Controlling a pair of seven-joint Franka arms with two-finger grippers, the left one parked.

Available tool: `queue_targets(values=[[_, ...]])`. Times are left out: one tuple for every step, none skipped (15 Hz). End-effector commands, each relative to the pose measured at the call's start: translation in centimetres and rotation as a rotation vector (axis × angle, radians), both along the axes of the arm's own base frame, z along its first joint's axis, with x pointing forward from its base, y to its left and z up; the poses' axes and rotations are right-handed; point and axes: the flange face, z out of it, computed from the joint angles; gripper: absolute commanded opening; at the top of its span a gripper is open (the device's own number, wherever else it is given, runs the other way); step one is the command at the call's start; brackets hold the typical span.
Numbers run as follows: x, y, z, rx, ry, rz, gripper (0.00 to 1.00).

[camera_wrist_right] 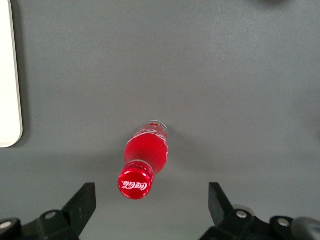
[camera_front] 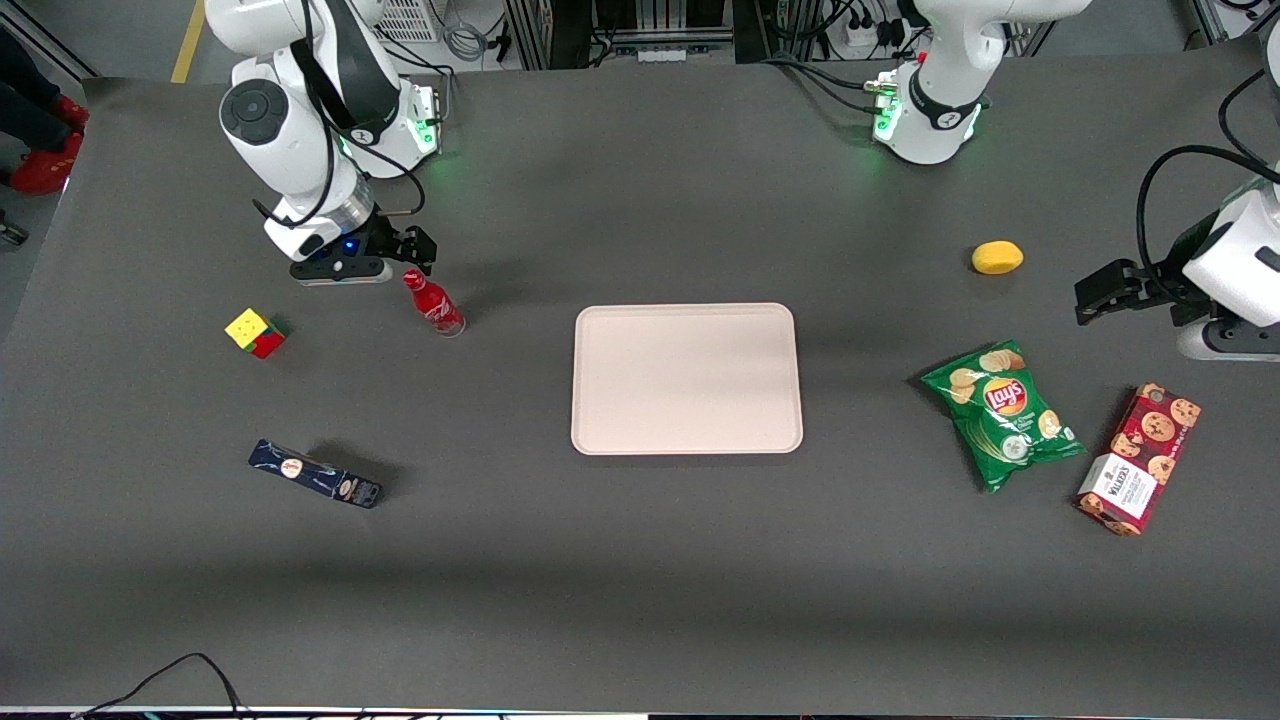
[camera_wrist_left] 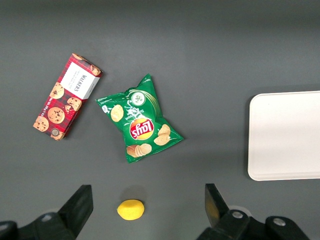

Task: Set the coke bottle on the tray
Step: 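Lower the open right gripper around the bottle's neck and close it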

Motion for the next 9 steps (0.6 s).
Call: queue_targets(values=[[0.2, 0.4, -1.2, 0.023, -0.025, -0.022, 1.0], [0.3, 0.6, -1.7, 0.023, -0.023, -0.021, 1.0], [0.2, 0.9, -1.8, 0.021, -0.022, -0.013, 1.0], [0.2, 0.9, -1.9, 0.021, -0.024, -0.012, 1.0], [0.2, 1.0, -2.0, 0.021, -0.022, -0.015, 1.0], [0.3, 1.1, -2.2, 0.021, -0.025, -0.017, 1.0], [0.0, 1.6, -2.3, 0.019, -0.026, -0.015, 1.0], [-0.1, 2.1, -2.2, 0.016, -0.028, -0.011, 1.0], [-0.2, 2.3, -2.2, 0.015, -0.028, -0.007, 0.99]])
